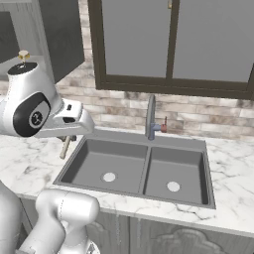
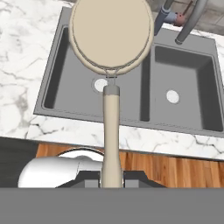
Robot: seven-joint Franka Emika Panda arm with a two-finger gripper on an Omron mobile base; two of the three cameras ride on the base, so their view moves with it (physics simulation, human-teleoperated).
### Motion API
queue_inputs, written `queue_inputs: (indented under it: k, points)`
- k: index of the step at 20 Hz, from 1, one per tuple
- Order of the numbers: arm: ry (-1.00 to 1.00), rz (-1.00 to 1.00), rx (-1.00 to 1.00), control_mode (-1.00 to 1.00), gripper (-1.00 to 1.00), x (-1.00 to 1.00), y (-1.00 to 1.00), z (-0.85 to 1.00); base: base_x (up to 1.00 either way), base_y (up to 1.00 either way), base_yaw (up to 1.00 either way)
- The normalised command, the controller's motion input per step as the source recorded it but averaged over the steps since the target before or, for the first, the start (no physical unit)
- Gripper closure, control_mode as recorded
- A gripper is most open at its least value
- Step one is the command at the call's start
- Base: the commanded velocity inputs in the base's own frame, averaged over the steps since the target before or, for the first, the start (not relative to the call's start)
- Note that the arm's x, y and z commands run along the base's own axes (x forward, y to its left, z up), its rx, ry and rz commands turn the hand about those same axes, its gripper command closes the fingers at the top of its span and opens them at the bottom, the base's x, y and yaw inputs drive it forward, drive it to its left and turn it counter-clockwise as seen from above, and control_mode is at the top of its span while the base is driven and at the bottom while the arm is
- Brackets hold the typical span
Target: Pick up the dish brush and dish brush from the sink, and place them back in the cabinet, and close the cabinet door.
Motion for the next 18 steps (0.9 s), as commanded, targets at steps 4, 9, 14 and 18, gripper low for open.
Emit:
queue_inputs:
  k: [4, 9, 14, 18]
  points:
    - [0.03, 0.0, 0.0, -1.0, 1.0, -0.2, 0.0, 0.01, 0.0, 0.0, 0.0]
    - [0.04, 0.0, 0.0, -1.0, 1.0, -0.13, 0.0, 0.0, 0.0, 0.0, 0.0]
    - [0.03, 0.0, 0.0, 1.0, 1.0, -0.04, 0.0, 0.0, -0.03, 0.0, 0.0]
    - [0.0, 0.0, 0.0, 1.0, 1.0, 0.0, 0.0, 0.0, -0.14, 0.0, 0.04]
